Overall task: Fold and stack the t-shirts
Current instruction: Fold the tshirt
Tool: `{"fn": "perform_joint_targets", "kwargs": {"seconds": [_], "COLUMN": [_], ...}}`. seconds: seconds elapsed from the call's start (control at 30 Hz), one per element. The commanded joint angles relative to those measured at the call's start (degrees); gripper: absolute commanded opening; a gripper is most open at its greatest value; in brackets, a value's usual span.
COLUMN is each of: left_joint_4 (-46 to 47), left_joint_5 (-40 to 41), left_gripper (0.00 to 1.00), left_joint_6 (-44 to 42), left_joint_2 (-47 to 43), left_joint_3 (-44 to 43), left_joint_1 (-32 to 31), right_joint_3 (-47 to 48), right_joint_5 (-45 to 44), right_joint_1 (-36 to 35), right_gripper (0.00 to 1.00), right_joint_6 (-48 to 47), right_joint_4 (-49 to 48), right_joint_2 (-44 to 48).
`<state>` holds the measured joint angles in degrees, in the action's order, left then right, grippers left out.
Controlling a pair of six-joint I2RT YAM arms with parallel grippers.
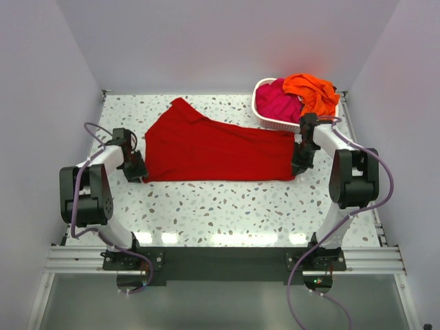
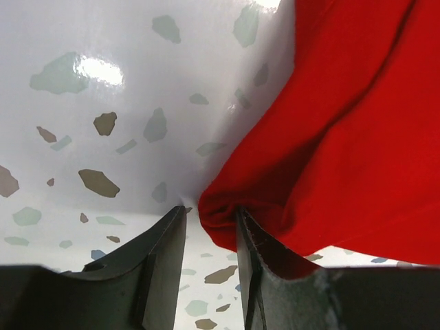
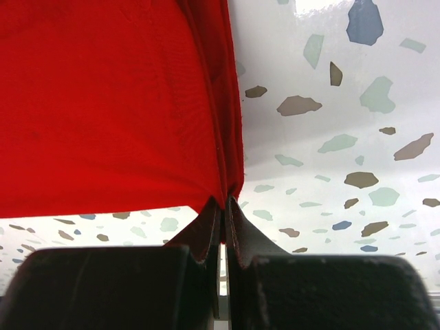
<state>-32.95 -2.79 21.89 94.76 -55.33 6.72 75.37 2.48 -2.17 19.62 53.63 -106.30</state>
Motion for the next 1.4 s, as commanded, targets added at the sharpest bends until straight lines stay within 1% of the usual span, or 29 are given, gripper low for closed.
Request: {"fn": "perform_joint_targets", "kwargs": {"seconds": [0.0,0.1,0.17,0.2,0.23,0.3,0.33,0.43,0.5,0.53,0.83,1.07,1.23,1.27,1.3,1.37], "left_joint_4": [2.54,2.89,3.07,3.15,3.07,2.98,2.89,2.19,0.88,0.52,-5.98,-8.45,-8.80,-8.80,-8.97,-8.80], "left_joint_5": [0.06,0.50,0.59,0.59,0.76,1.20,1.20,1.99,2.70,4.27,10.52,13.50,15.26,15.18,15.09,15.00], "left_gripper": [0.40,0.40,0.36,0.33,0.28,0.22,0.16,0.05,0.03,0.02,0.01,0.01,0.04,0.05,0.12,0.21], "left_joint_6": [-0.53,-0.53,-0.45,-0.27,-0.36,-0.36,-0.36,-0.71,-0.88,-1.14,-4.48,-5.72,-5.80,-5.81,-5.81,-5.81], "left_joint_2": [0.60,1.21,1.65,1.66,1.57,1.48,1.39,1.22,0.95,0.43,-2.21,-2.12,-2.56,-2.65,-3.09,-3.53], "left_joint_3": [1.01,1.19,1.10,1.02,0.84,0.75,0.66,-0.04,-1.09,-1.44,-7.24,-6.99,-5.67,-5.49,-5.49,-5.66], "left_joint_1": [0.05,0.05,0.05,0.13,0.05,0.05,0.13,0.13,0.14,0.13,0.31,0.40,0.57,0.57,0.57,0.57], "right_joint_3": [-0.49,-0.84,-0.93,-0.93,-0.93,-0.84,-0.84,-0.75,-0.75,-0.75,-0.40,-1.80,-3.83,-4.27,-4.44,-4.88], "right_joint_5": [0.42,0.42,0.42,0.42,0.42,0.42,0.33,0.16,-0.28,-0.54,-2.13,-2.30,-3.53,-3.54,-3.62,-3.54], "right_joint_1": [0.15,0.24,0.15,0.15,0.24,0.15,0.15,0.07,0.15,0.15,0.42,0.68,0.68,0.59,0.68,0.59], "right_gripper": [0.00,0.00,0.00,0.00,0.00,0.00,0.00,0.00,0.00,0.00,0.00,0.00,0.00,0.00,0.00,0.00], "right_joint_6": [-0.37,-0.45,-0.46,-0.46,-0.46,-0.46,-0.46,-0.46,-0.54,-0.46,-0.90,-1.51,-1.77,-1.86,-1.78,-1.78], "right_joint_4": [-0.01,-0.01,-0.01,0.07,0.08,0.08,0.25,0.34,0.34,0.43,1.04,1.39,1.13,1.13,0.96,0.95], "right_joint_2": [2.94,3.03,3.12,3.20,3.29,3.29,3.38,3.38,3.21,3.12,2.94,3.38,4.26,4.52,4.61,4.70]}}
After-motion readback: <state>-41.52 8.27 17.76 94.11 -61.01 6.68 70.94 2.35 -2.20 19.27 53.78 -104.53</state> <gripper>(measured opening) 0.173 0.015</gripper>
